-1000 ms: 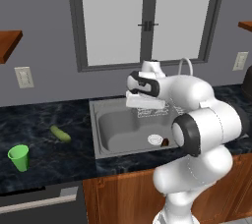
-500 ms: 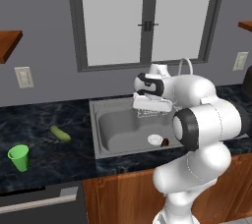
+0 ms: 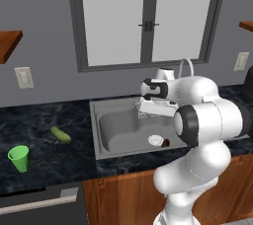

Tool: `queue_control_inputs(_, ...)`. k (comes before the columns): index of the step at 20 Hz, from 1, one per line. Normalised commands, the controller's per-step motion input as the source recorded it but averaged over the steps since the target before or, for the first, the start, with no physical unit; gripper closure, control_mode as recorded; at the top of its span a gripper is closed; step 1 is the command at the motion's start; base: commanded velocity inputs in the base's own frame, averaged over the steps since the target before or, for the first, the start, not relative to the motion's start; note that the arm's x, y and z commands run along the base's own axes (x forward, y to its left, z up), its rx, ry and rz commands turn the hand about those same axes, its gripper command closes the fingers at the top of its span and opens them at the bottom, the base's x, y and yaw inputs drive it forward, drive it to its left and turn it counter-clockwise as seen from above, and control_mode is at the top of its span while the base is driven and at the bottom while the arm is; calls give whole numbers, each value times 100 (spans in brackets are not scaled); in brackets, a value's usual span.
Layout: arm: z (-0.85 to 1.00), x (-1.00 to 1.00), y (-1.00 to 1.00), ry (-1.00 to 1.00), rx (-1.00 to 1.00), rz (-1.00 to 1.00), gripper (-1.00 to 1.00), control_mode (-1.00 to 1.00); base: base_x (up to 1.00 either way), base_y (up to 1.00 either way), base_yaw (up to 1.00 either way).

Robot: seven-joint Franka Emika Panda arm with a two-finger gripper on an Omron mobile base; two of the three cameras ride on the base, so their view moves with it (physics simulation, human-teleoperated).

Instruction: Remove the cucumber and sweet potato from the sink. Then move the bowl and cup from the counter to the sink for washing.

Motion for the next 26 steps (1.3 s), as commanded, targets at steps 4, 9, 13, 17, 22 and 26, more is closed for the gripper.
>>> queue_control_inputs(4, -22, 5, -23, 1, -1, -3, -100, -100, 0, 0, 0)
queue_control_inputs(9, -22, 10, -17, 0, -3, 0, -100, -100, 0, 0, 0)
queue_control_inputs(13, -21, 5, -15, 0, -4, 0, -100, -100, 0, 0, 0)
queue_control_inputs(17, -22, 0, -12, 0, -5, 0, -100, -100, 0, 0, 0)
queue_control_inputs(22, -19, 0, -14, 0, -2, 0, -100, -100, 0, 0, 0)
queue_control_inputs(26, -15, 4, -14, 0, 0, 0, -100, -100, 0, 0, 0)
